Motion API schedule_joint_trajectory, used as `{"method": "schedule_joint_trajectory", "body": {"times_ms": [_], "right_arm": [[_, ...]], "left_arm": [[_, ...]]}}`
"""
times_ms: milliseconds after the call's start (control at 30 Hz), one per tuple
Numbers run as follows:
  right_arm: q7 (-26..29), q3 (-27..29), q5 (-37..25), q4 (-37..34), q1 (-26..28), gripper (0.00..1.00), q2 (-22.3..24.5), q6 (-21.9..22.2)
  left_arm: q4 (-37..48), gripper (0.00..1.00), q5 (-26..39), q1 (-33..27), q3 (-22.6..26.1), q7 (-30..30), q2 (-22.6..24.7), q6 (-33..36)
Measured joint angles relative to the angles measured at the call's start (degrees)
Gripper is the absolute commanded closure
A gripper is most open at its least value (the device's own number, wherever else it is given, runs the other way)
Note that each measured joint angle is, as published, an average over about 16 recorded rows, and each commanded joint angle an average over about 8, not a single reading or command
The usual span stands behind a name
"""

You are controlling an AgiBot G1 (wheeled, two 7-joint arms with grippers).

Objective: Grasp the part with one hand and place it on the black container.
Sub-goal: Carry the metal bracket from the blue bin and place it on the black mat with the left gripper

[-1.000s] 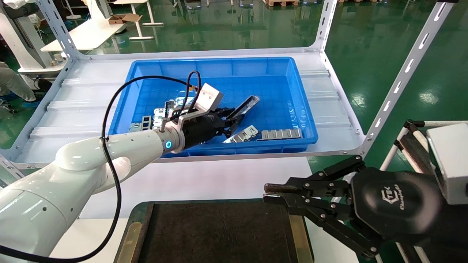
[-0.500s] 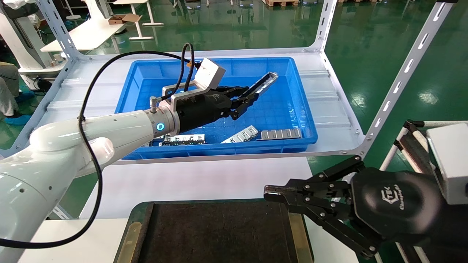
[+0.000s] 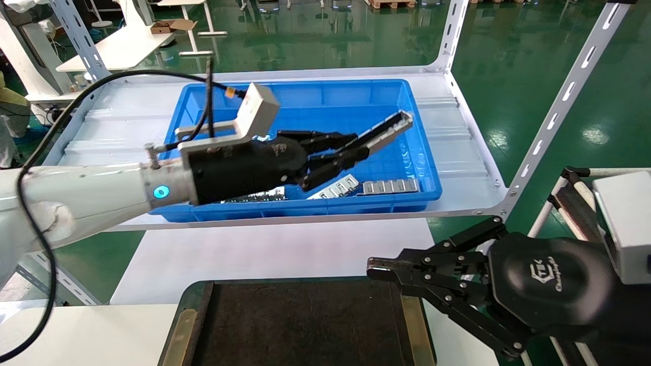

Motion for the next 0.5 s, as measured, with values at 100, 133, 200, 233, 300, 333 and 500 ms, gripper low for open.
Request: {"method": "schedule_joint_trajectory", "body": {"times_ms": [100,133,200,233,300,333,500], "right_arm": [[0.00,-0.01,0.00,0.00,0.00,1.00,0.00,0.00],[0.00,-0.01,0.01,0.00,0.00,1.00,0.00,0.00],[-0.01,-0.01,0.01,0.00,0.00,1.00,0.00,0.00],[-0.01,-0.01,0.01,0.00,0.00,1.00,0.01,0.01],[-0.01,-0.02,0.01,0.00,0.00,1.00,0.01,0.01],[-0.01,-0.02,0.01,0.00,0.00,1.00,0.01,0.01],[-0.01,-0.03,0.02,0.00,0.01,1.00,0.01,0.01]], "left_arm": [[-4.29,1.00,-0.77,1.69,-0.13,-1.14,-2.86,2.46],[-5.99,1.00,-1.01,2.37,-0.16,-1.55,-3.86,2.99],[-9.68,1.00,-1.47,3.87,-0.22,-2.42,-5.87,3.55],[-11.70,1.00,-1.69,4.71,-0.24,-2.88,-6.90,3.61],[-15.95,1.00,-2.07,6.50,-0.27,-3.77,-8.96,3.22],[-18.18,1.00,-2.23,7.45,-0.26,-4.21,-10.01,2.85],[-29.39,1.00,-2.61,12.56,0.03,-6.38,-15.06,-0.55]]}}
